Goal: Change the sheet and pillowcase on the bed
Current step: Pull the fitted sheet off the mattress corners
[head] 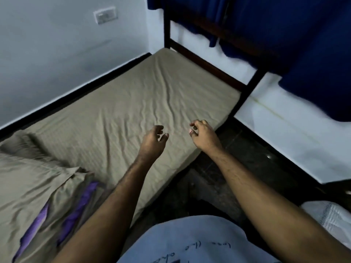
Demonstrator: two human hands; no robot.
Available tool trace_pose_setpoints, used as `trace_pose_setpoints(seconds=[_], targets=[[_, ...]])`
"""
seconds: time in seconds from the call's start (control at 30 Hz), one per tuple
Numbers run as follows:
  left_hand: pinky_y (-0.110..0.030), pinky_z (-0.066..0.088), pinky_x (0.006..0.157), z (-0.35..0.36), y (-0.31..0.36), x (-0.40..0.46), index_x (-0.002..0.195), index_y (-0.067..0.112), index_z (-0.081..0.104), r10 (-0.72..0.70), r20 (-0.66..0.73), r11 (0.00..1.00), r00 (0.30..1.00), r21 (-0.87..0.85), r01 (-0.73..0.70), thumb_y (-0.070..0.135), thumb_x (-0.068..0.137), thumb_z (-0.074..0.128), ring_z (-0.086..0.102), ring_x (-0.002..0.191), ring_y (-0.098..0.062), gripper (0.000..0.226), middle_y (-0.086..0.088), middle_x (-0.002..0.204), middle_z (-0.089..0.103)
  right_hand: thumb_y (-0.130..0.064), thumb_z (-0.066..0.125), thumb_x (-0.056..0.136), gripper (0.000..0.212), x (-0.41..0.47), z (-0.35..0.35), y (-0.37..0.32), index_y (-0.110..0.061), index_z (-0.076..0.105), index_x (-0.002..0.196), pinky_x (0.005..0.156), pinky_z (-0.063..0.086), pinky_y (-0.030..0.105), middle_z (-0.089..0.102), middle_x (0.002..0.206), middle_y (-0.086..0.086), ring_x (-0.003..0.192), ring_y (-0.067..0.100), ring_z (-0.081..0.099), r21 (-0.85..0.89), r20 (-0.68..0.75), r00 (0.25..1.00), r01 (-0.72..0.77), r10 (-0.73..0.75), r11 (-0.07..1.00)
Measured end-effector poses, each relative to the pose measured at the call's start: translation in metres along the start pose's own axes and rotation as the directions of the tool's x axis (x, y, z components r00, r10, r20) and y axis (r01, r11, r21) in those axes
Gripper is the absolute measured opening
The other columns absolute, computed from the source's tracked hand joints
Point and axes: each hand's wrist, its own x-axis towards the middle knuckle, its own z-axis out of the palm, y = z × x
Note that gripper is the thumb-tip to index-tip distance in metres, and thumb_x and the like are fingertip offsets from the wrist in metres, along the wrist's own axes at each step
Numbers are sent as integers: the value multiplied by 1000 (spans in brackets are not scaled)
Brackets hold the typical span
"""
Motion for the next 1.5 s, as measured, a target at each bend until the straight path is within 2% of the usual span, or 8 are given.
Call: trace_pose_setpoints(seconds=[0.17, 0.43, 0.53, 0.8, 0.97, 1.17, 1.3, 1.5], targets=[[-38, 54, 94, 73, 42, 27, 130, 14, 59, 45, 45, 997, 998, 66, -48, 31, 96, 66, 65, 108, -18, 38, -2, 121, 67, -19, 63, 93, 26, 11, -41, 78, -13, 64, 118, 89, 53, 39, 58, 117, 9, 100, 28, 65, 26, 13, 1000, -28, 28, 999], [-20, 47, 81, 215, 133, 86, 122, 9, 66, 98, -2, 989, 995, 109, -97, 21, 98, 62, 68, 96, -13, 26, 0, 105, 70, -23, 61, 94, 27, 75, -136, 216, -12, 61, 119, 85, 52, 41, 60, 117, 9, 107, 31, 61, -29, 30, 994, -101, 102, 994], [-23, 50, 84, 249, 156, 99, 122, 7, 65, 88, 5, 991, 996, 96, -89, 19, 98, 63, 68, 97, -16, 27, -4, 105, 72, -23, 62, 94, 25, 101, -156, 249, -10, 63, 116, 86, 52, 40, 62, 112, 10, 105, 31, 62, -12, 73, 990, -122, 122, 992], [-22, 46, 83, 290, 165, 148, 126, 15, 63, -38, 26, 988, 999, 152, 34, 26, 98, 63, 68, 97, -15, 30, -1, 102, 73, -23, 65, 94, 25, 170, -173, 296, -8, 65, 114, 84, 47, 30, 68, 107, 9, 105, 28, 63, 65, 145, 968, -215, 204, 974], [-23, 45, 84, 325, 181, 208, 128, 12, 61, -91, 55, 991, 994, 105, 85, 23, 98, 63, 67, 99, -18, 32, -2, 102, 71, -33, 65, 95, 40, 223, -185, 314, -9, 58, 127, 87, 49, 35, 57, 95, -4, 105, 25, 61, 63, 207, 956, -227, 209, 972], [-26, 48, 85, 357, 213, 288, 136, 12, 55, -88, 139, 993, 986, 96, 75, 24, 100, 61, 66, 103, -20, 39, -5, 111, 71, -30, 64, 96, 36, 299, -208, 340, -7, 58, 123, 87, 50, 38, 64, 113, 11, 106, 30, 61, -14, 243, 924, -300, 294, 954], [-42, 56, 89, 377, 215, 338, 137, 14, 54, -109, 176, 987, 978, 134, 86, 24, 99, 59, 68, 104, -26, 40, -5, 111, 74, -30, 62, 98, 36, 347, -206, 357, -5, 59, 123, 84, 48, 33, 65, 117, 12, 110, 31, 61, 5, 261, 889, -390, 376, 921], [-39, 53, 95, 419, 199, 380, 139, 8, 52, -165, 191, 976, 968, 175, 132, 22, 98, 63, 67, 111, -29, 45, -13, 117, 72, -32, 58, 101, 46, 404, -175, 397, 2, 53, 132, 95, 44, 36, 62, 129, 17, 121, 33, 56, 46, 392, 782, -543, 485, 838]])
